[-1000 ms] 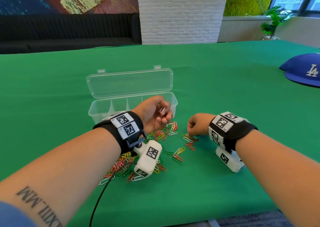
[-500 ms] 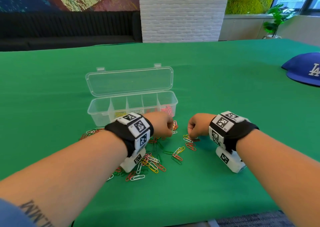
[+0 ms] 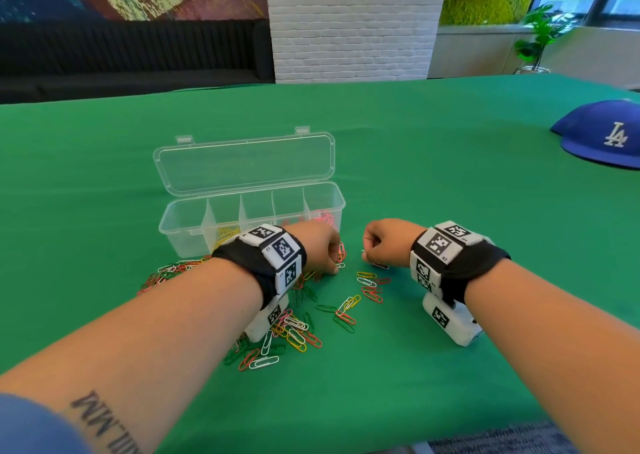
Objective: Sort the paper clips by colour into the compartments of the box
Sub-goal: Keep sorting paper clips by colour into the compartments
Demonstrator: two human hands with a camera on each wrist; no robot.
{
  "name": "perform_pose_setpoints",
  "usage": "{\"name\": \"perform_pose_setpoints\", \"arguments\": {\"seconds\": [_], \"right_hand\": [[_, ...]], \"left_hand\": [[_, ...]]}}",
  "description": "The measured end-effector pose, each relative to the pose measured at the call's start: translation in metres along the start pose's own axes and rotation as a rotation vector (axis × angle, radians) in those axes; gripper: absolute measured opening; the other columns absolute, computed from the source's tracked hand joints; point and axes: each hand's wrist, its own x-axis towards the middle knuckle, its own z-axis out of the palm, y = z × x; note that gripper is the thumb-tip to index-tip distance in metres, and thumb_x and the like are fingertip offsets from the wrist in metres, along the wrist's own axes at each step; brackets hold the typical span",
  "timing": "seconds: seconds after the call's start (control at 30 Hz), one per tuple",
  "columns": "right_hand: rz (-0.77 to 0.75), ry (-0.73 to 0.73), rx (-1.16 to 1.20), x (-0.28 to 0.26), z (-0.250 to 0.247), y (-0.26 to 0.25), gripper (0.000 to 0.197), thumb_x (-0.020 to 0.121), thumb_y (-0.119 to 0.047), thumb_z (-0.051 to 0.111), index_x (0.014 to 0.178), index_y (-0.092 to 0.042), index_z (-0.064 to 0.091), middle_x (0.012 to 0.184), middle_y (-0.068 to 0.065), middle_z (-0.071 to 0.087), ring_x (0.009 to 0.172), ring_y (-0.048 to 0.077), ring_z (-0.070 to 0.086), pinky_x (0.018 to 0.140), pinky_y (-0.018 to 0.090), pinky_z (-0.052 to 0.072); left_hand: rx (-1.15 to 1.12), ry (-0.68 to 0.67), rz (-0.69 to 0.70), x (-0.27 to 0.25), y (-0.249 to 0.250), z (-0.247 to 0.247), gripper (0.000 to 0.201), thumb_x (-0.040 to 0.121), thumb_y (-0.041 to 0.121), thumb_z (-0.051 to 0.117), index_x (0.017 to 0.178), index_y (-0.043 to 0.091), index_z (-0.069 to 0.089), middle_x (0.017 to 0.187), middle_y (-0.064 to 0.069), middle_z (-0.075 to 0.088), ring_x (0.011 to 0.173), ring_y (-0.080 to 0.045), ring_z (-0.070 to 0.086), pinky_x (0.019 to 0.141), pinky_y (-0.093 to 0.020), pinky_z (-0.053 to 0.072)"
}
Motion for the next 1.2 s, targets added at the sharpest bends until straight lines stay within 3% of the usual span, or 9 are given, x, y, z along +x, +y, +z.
{"name": "perform_pose_setpoints", "arguments": {"seconds": [0.1, 0.2, 0.27, 0.37, 0.57, 0.7, 0.83, 1.03, 1.2], "right_hand": [[0.027, 0.026, 0.082, 0.001, 0.001, -0.001, 0.015, 0.089, -0.008, 0.050, 0.083, -0.022, 0.046, 0.074, -0.006, 0.049, 0.080, 0.018, 0.051, 0.059, 0.022, 0.038], [0.053, -0.043, 0.177, 0.000, 0.002, -0.004, 0.019, 0.089, -0.001, 0.037, 0.093, -0.017, 0.047, 0.067, 0.000, 0.053, 0.065, 0.021, 0.055, 0.059, 0.025, 0.044], [0.067, -0.087, 0.173, 0.000, 0.001, -0.006, 0.019, 0.090, -0.002, 0.034, 0.084, -0.015, 0.048, 0.062, 0.001, 0.051, 0.052, 0.016, 0.049, 0.052, 0.023, 0.041], [0.084, -0.138, 0.183, -0.002, -0.001, -0.010, 0.029, 0.090, -0.002, 0.031, 0.067, -0.013, 0.044, 0.060, 0.004, 0.047, 0.049, 0.014, 0.040, 0.044, 0.021, 0.033], [-0.026, -0.184, -0.019, -0.009, -0.001, -0.009, 0.010, 0.084, -0.022, 0.057, 0.075, -0.019, 0.058, 0.069, 0.000, 0.057, 0.061, 0.012, 0.046, 0.060, 0.022, 0.039], [-0.062, -0.212, -0.070, -0.008, 0.004, -0.005, 0.022, 0.076, -0.027, 0.073, 0.065, -0.022, 0.055, 0.062, -0.005, 0.059, 0.054, 0.006, 0.048, 0.056, 0.018, 0.039], [-0.078, -0.176, -0.110, -0.006, 0.005, -0.005, 0.022, 0.075, -0.031, 0.075, 0.068, -0.023, 0.056, 0.059, -0.009, 0.055, 0.051, 0.003, 0.047, 0.051, 0.016, 0.036], [-0.104, -0.112, -0.129, -0.004, 0.005, -0.003, 0.018, 0.077, -0.034, 0.072, 0.073, -0.026, 0.056, 0.062, -0.011, 0.052, 0.054, 0.003, 0.046, 0.051, 0.019, 0.034], [-0.113, -0.172, -0.152, -0.003, 0.006, -0.005, 0.021, 0.081, -0.028, 0.068, 0.066, -0.025, 0.054, 0.059, -0.011, 0.055, 0.052, 0.003, 0.047, 0.052, 0.018, 0.036]], "left_hand": [[-0.004, 0.008, 0.003, 0.002, -0.001, 0.002, 0.020, 0.086, 0.030, 0.065, 0.100, 0.016, 0.064, 0.102, -0.001, 0.063, 0.080, -0.013, 0.049, 0.066, -0.022, 0.035], [-0.003, 0.015, 0.021, 0.003, 0.000, 0.003, 0.016, 0.085, 0.026, 0.064, 0.099, 0.017, 0.062, 0.088, 0.003, 0.057, 0.079, -0.014, 0.048, 0.056, -0.022, 0.033], [-0.016, 0.020, 0.025, 0.003, 0.000, 0.004, 0.018, 0.084, 0.025, 0.065, 0.100, 0.019, 0.059, 0.078, 0.008, 0.048, 0.078, -0.015, 0.048, 0.052, -0.021, 0.031], [-0.027, -0.005, 0.038, 0.003, 0.000, 0.003, 0.017, 0.085, 0.024, 0.064, 0.101, 0.022, 0.061, 0.084, 0.007, 0.050, 0.081, -0.015, 0.049, 0.065, -0.023, 0.037], [0.024, -0.021, 0.033, 0.001, 0.004, 0.005, 0.018, 0.088, 0.018, 0.054, 0.102, 0.014, 0.064, 0.094, -0.001, 0.060, 0.080, -0.017, 0.049, 0.067, -0.024, 0.036], [0.026, -0.026, 0.018, 0.002, 0.004, 0.007, 0.023, 0.090, 0.020, 0.048, 0.098, 0.008, 0.065, 0.101, -0.012, 0.066, 0.079, -0.023, 0.051, 0.068, -0.025, 0.039], [0.041, -0.008, -0.041, -0.001, -0.004, 0.003, 0.019, 0.093, 0.024, 0.042, 0.092, 0.010, 0.055, 0.092, -0.009, 0.056, 0.088, -0.026, 0.053, 0.077, -0.028, 0.041], [-0.077, 0.027, -0.097, -0.018, -0.023, -0.009, 0.023, 0.093, 0.022, 0.040, 0.072, 0.015, 0.034, 0.071, -0.002, 0.038, 0.064, -0.018, 0.035, 0.053, -0.027, 0.027], [-0.211, -0.037, -0.116, -0.035, -0.035, -0.014, 0.022, 0.089, 0.018, 0.046, 0.069, 0.018, 0.036, 0.066, 0.001, 0.044, 0.058, -0.014, 0.040, 0.055, -0.025, 0.034]]}}
